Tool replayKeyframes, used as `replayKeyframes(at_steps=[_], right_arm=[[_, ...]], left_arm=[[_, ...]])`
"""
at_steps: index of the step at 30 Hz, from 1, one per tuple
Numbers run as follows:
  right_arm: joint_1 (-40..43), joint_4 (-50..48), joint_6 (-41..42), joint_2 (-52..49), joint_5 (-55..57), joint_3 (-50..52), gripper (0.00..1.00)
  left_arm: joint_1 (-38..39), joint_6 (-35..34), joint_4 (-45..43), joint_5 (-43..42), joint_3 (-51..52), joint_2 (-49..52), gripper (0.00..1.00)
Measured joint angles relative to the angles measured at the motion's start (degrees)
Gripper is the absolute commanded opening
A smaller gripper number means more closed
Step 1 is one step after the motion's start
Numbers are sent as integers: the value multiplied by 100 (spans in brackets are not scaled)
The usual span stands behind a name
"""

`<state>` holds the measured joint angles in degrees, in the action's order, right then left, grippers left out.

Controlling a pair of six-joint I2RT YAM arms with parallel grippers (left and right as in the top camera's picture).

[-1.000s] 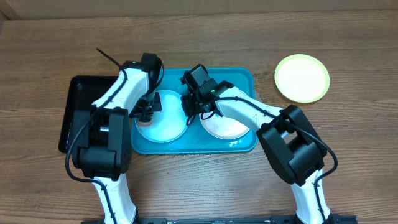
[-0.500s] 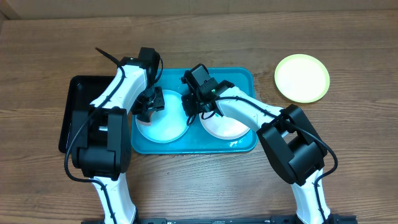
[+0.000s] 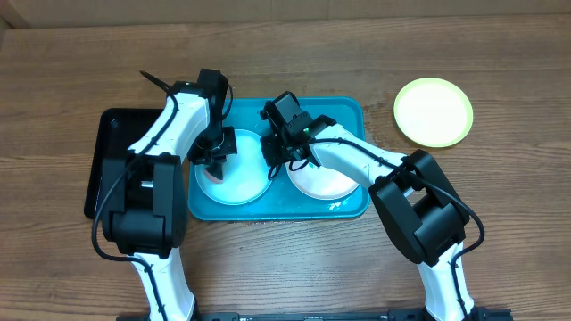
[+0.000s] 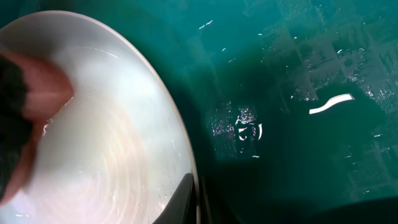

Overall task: Clean dirty plates on tray and stack at the side
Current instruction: 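Scrub the plate with the sponge in the left gripper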

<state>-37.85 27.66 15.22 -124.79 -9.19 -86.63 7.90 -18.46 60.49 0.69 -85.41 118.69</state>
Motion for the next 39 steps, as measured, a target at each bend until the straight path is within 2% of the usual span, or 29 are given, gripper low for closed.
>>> replayKeyframes(at_steps=[4,8,16,24,30,34,39], right_arm=[[-2,0,-4,0,7,0,4],[0,0,-7,0,9,0,4],[-9,7,-7,0,-35,0,4],[-39,-4,-7,-11,-92,0,4],[-39,-17,4,-11,-96,0,4],[-26,-17,20,-11,-24,0,4],[28,-15,20,-11,57,0,4]], left_arm=[[-7,-4,68,-649,-4,0,4],[79,-74,79,-734,2,0,4],[341,-444,-299,339,529,-177,4],[269,-1001,22,1856,669,-151,4],[219,-1169,188,2120,332,-35,4],[184,-1169,31,1899,157,-26,4],[120,-1003,-632,699,142,-26,4]])
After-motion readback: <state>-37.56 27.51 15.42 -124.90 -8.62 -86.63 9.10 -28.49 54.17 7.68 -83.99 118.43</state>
